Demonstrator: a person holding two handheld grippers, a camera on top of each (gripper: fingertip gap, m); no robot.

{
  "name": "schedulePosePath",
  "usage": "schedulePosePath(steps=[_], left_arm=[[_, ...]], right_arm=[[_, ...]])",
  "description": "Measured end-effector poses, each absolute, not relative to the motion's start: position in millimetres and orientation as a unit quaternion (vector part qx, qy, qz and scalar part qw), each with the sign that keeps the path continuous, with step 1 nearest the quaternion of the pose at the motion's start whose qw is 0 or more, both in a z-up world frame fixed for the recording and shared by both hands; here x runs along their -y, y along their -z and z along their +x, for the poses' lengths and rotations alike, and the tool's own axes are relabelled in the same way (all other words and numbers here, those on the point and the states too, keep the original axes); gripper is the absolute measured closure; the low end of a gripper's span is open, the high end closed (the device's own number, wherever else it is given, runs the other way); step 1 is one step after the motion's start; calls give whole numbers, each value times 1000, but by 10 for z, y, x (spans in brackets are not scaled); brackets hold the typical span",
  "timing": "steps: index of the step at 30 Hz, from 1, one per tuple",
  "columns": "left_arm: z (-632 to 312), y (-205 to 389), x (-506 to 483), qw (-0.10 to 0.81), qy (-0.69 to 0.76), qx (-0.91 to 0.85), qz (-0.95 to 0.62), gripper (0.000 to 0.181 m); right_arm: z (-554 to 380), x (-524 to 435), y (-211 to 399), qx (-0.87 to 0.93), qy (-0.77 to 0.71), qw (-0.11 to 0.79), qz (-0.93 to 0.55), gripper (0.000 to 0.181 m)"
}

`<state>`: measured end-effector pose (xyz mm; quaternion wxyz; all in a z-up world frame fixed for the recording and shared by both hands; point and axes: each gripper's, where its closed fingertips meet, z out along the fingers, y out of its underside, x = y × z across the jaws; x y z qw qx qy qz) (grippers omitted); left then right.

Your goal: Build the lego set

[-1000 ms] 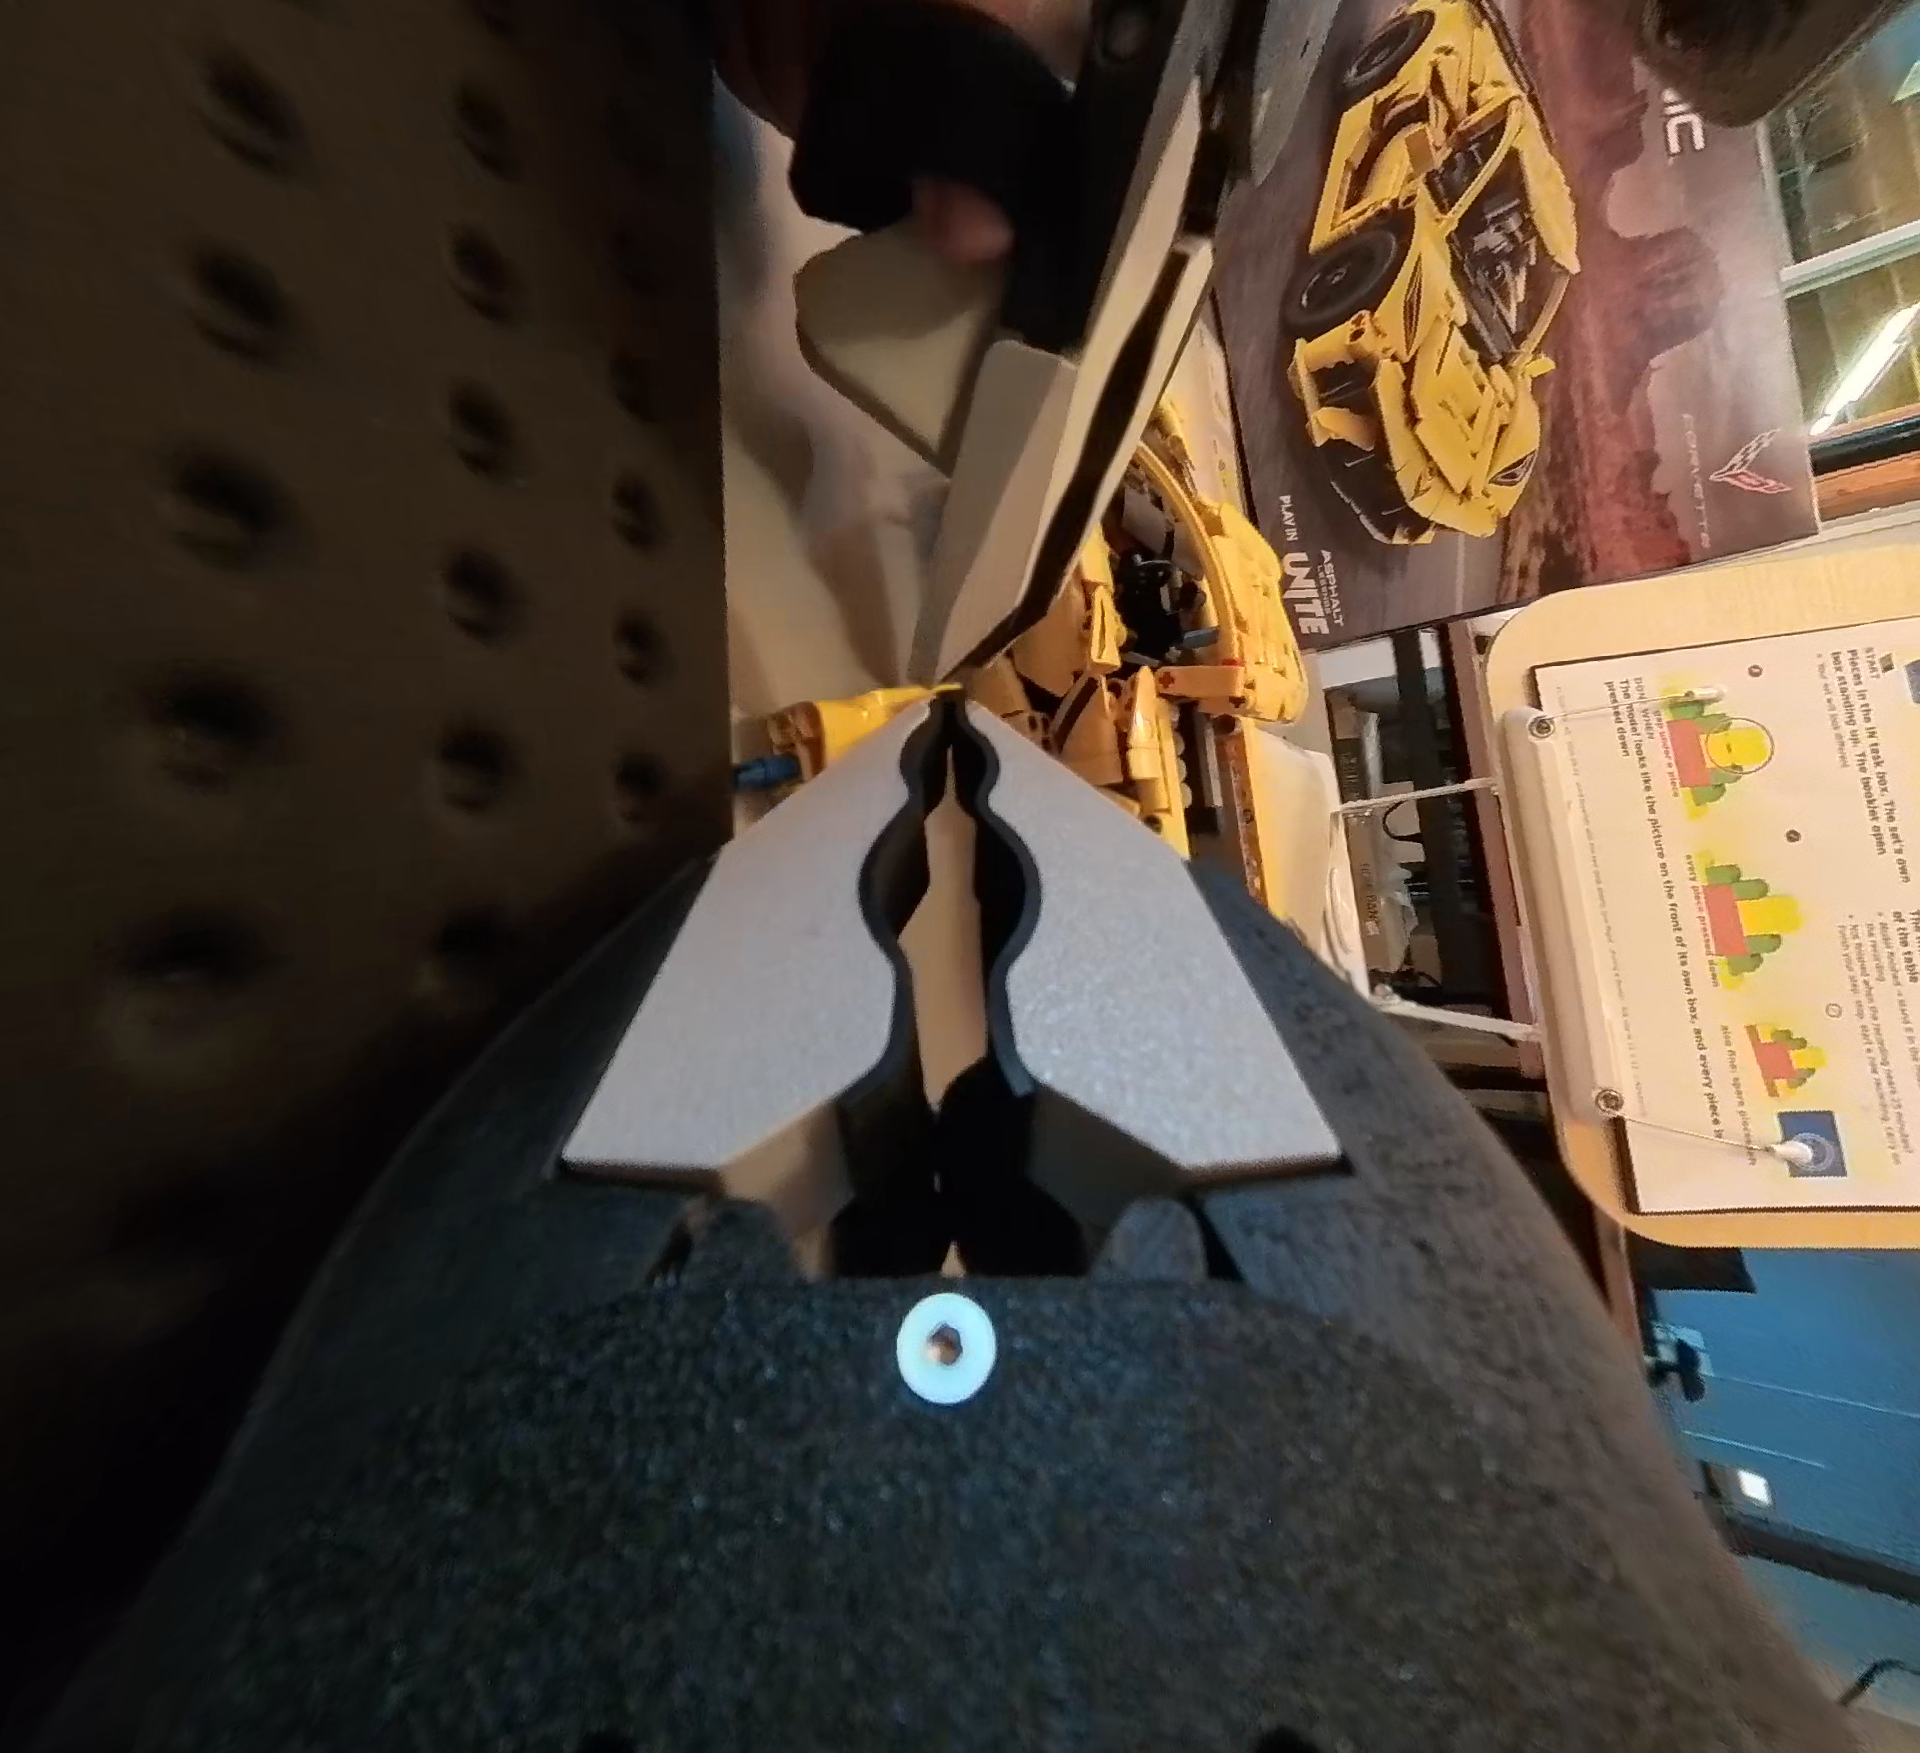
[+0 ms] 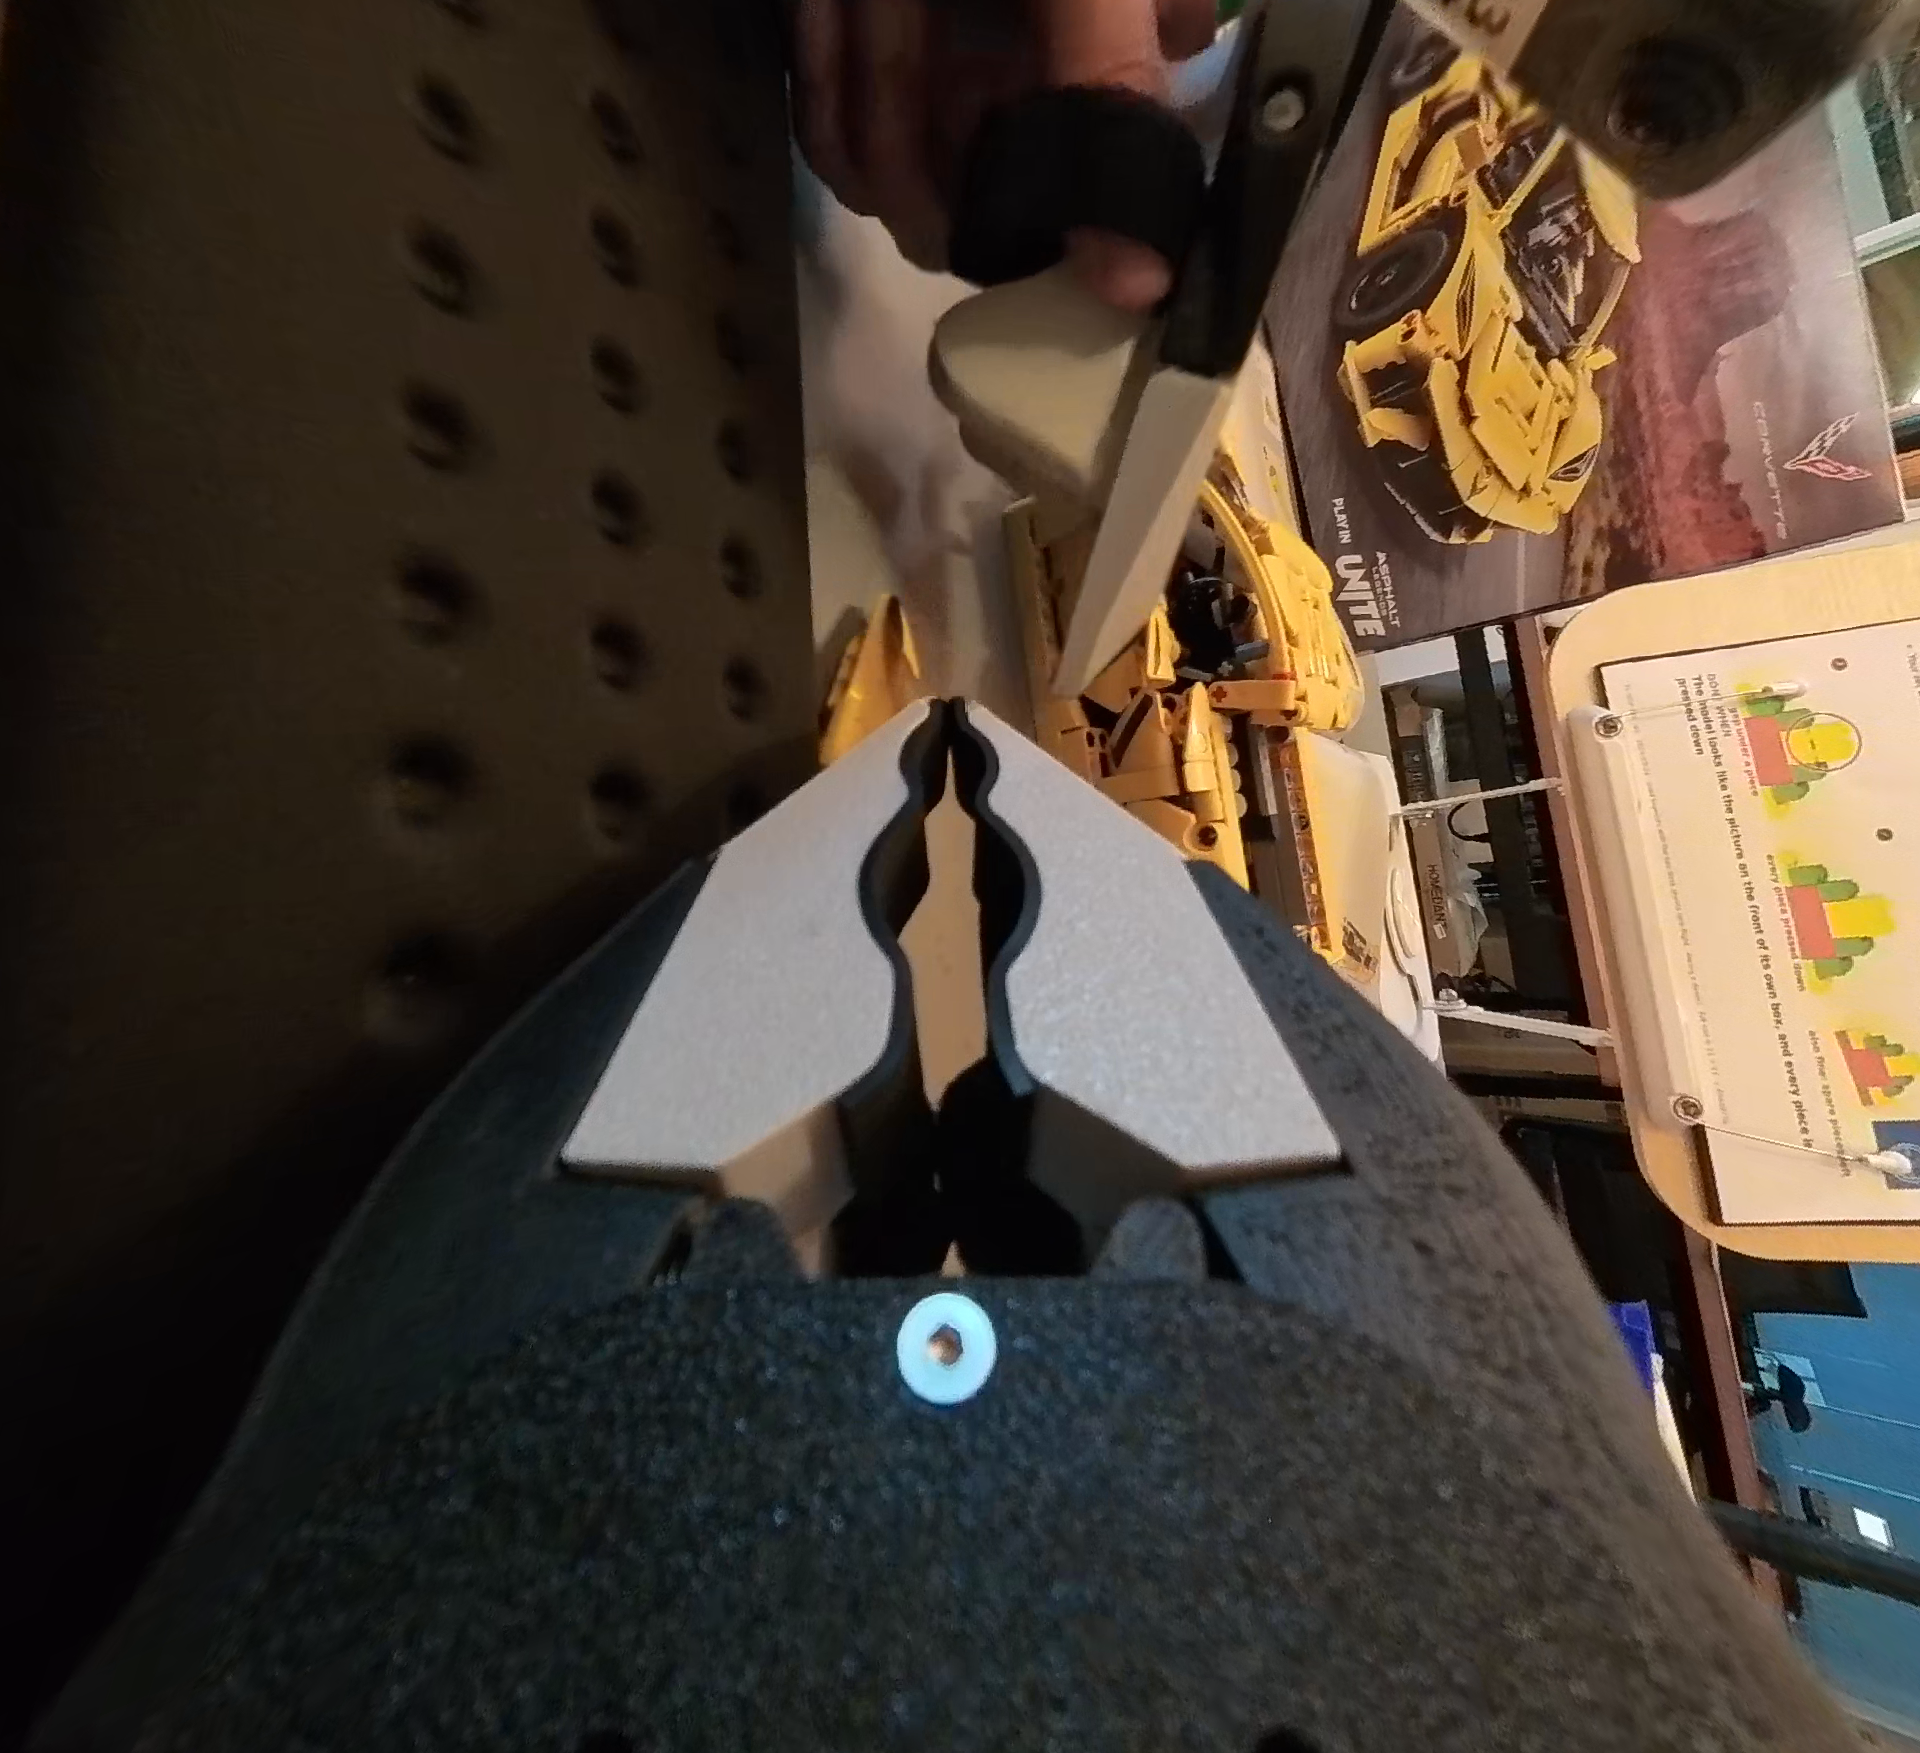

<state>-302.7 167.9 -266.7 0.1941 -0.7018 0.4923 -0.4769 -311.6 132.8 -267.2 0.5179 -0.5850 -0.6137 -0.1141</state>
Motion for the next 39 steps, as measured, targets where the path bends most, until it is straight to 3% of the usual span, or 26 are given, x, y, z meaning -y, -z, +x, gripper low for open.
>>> schedulePosePath(steps=[6,13,21,39], left_arm=[[-3177,2450,-1646,158,553,-456,-679,156],[-3288,2806,-1387,137,430,-625,-637,150],[-3219,2918,-1441,149,386,-664,-622,148],[-3166,2975,-1404,164,376,-673,-616,164]], right_arm=[[-3097,-1310,2716,612,103,513,-592,181],[-3086,-1310,2715,611,92,512,-597,181],[-3071,-1320,2731,609,77,506,-606,181],[-3024,-1253,2802,617,-19,443,-650,181]])
